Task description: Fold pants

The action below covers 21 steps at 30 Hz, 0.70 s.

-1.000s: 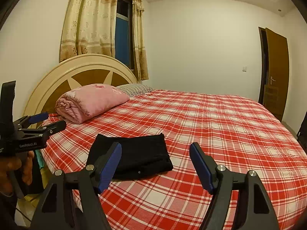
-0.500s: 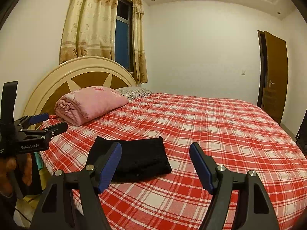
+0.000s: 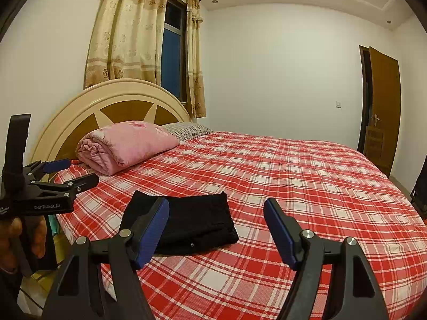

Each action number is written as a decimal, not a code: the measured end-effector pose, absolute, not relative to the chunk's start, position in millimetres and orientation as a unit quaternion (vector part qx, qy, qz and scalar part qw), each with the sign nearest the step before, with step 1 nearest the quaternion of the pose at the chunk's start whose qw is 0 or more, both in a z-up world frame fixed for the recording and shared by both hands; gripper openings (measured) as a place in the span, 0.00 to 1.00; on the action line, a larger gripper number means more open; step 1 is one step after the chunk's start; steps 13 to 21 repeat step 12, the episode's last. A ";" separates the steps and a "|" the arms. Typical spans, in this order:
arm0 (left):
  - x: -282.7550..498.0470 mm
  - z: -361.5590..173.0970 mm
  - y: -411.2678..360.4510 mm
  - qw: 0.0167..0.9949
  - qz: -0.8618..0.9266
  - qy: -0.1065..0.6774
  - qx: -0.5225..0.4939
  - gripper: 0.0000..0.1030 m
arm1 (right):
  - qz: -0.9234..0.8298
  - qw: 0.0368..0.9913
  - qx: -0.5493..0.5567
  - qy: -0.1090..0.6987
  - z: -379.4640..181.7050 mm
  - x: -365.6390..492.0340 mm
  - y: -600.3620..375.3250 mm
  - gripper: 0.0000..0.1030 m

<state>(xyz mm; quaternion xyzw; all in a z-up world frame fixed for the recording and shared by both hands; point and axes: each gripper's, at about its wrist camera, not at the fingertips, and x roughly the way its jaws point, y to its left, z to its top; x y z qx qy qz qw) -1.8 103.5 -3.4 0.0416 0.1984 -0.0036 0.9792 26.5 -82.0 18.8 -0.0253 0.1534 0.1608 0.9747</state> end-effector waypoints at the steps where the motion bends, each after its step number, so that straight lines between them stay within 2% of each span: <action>1: -1.4 -3.9 103.8 0.979 -0.004 0.199 0.041 1.00 | 0.161 0.975 -0.027 0.153 18.6 26.3 -81.6 0.72; 21: 2.7 -12.8 104.8 0.977 -0.005 0.209 0.044 1.00 | 0.164 0.973 -0.022 0.161 14.2 30.1 -81.7 0.72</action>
